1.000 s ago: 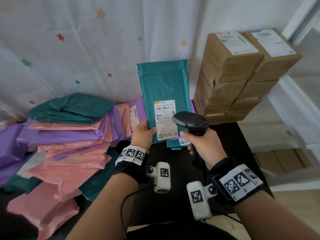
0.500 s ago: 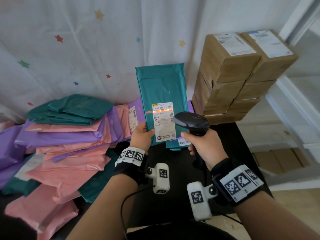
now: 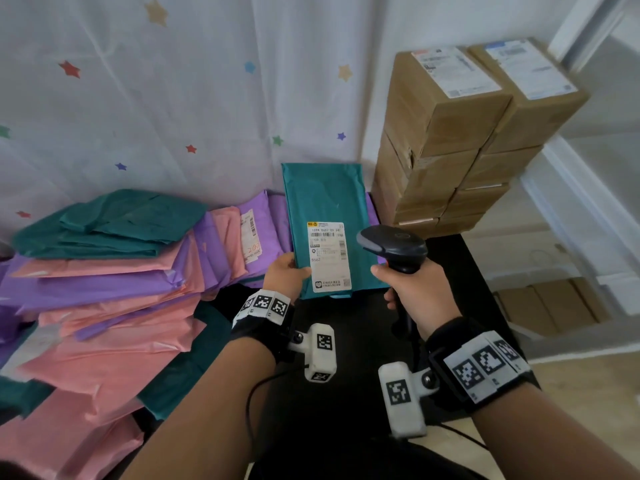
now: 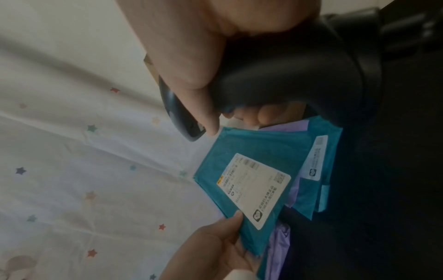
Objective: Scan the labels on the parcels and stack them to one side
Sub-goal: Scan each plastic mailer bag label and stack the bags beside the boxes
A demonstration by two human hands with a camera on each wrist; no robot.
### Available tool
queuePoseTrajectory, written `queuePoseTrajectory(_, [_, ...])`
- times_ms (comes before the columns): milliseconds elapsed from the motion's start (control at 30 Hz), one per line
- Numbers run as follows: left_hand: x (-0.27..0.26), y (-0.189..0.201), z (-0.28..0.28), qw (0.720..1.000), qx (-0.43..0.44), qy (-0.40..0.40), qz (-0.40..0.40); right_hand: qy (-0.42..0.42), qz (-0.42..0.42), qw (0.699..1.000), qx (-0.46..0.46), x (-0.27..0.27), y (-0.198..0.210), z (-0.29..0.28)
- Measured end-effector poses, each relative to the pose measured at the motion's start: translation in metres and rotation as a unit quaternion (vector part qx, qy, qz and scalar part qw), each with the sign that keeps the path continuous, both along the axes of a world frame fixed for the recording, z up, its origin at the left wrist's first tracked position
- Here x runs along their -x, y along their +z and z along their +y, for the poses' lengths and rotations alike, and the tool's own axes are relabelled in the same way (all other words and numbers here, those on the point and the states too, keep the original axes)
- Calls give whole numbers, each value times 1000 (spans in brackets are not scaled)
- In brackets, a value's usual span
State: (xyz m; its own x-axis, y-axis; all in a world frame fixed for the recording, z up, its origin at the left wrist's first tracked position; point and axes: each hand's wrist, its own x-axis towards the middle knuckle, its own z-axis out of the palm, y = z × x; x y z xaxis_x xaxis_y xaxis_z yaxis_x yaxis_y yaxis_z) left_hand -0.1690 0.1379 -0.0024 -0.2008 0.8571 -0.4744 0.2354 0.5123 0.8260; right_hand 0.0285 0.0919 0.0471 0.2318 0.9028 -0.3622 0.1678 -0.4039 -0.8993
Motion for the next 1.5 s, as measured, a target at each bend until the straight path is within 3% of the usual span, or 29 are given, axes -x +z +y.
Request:
queuePoseTrajectory(100, [-12, -12, 14, 998, 57, -16, -18, -21, -4, 1000, 22, -12, -7, 3])
queuePoseTrajectory(200, [-26, -23, 27, 996, 77, -28, 22, -36, -11, 998, 42, -25, -13, 7])
queuePoseTrajectory(400, [-45, -43, 46, 992, 60, -13, 111, -42, -27, 996, 68, -45, -22, 12])
queuePoseTrajectory(700, [-41, -29, 42, 962, -7, -110, 250, -11, -42, 997, 68, -44, -19, 26])
queuePoseTrajectory(933, [30, 26, 24, 904, -171, -102, 379, 30, -16, 999, 3, 7, -6, 35])
queuePoseTrajectory(1033, [80, 48, 19, 864, -207, -82, 452, 63, -11, 998, -18, 40, -1, 38])
queuePoseTrajectory(1167, [142, 68, 17, 828, -164, -58, 533, 101, -12, 994, -37, 84, 2, 37])
queuePoseTrajectory(1333, [194, 70, 18, 801, -79, -126, 580, 128, -4, 991, -49, 118, 2, 34])
queuePoseTrajectory(1500, [201, 69, 18, 811, -128, -81, 565, 121, -7, 991, -49, 129, 1, 28])
